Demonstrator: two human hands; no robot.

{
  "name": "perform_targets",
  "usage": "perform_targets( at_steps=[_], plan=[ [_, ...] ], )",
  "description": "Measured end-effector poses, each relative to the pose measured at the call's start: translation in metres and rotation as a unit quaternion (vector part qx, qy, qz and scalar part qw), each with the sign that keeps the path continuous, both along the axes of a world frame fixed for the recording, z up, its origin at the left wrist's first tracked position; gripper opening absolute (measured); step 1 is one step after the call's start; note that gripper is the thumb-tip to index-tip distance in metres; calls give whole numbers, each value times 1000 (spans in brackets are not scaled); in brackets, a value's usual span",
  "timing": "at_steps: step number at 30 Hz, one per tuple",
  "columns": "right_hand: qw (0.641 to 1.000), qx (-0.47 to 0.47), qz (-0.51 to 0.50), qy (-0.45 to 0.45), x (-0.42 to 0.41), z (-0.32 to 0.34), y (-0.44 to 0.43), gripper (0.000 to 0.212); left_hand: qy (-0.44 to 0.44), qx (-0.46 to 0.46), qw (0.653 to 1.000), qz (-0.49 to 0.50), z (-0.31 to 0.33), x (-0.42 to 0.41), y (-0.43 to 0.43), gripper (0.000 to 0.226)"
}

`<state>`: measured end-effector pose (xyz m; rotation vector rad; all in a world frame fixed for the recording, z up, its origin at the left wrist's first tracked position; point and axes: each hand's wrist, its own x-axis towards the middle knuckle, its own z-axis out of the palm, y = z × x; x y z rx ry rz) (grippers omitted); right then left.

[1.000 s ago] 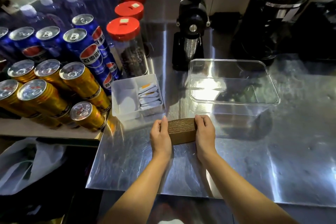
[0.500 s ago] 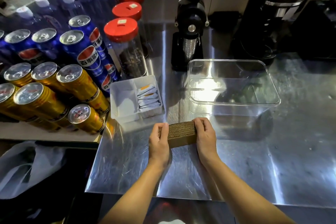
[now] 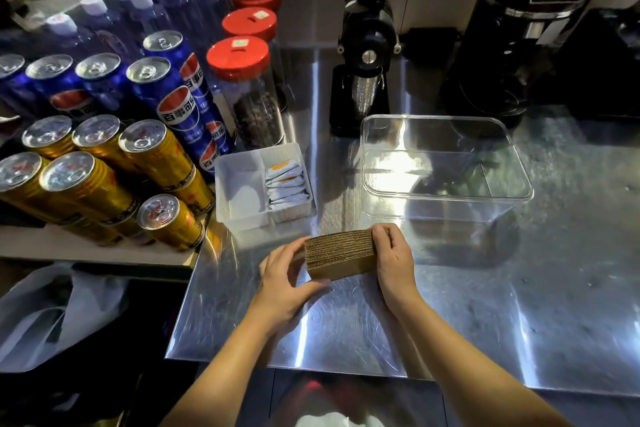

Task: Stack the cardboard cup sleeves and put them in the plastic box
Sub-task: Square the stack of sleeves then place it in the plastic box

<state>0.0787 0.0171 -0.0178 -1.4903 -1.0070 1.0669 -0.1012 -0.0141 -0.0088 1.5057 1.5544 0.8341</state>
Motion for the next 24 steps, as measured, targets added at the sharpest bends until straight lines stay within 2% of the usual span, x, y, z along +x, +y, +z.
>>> perform_targets(
  at_steps=[4,8,9,12,15,18,24],
  plan=[
    [1000,-7,29,-3,4,4,1,24,3,-14,1000,28,1,4,3,47],
    [994,-13,111,13,17,10,-5,15,10,-6,1000,26,-1,3,2,43],
    [989,-21,143,19,22,11,-7,21,3,-8,1000,27,-2,2,2,43],
    [972,-58,222,57,42,13,-10,59,-2,-10,1000,26,-4,2,4,43],
    [964,-63,258,24,56,16,-10,68,-18,-9,999,27,-6,2,4,43],
    [966,-45,256,-10,59,18,-9,59,-19,-14,999,22,-9,1,5,45],
    [982,-24,185,22,50,15,-11,50,-30,-33,999,18,-8,0,7,45]
  ],
)
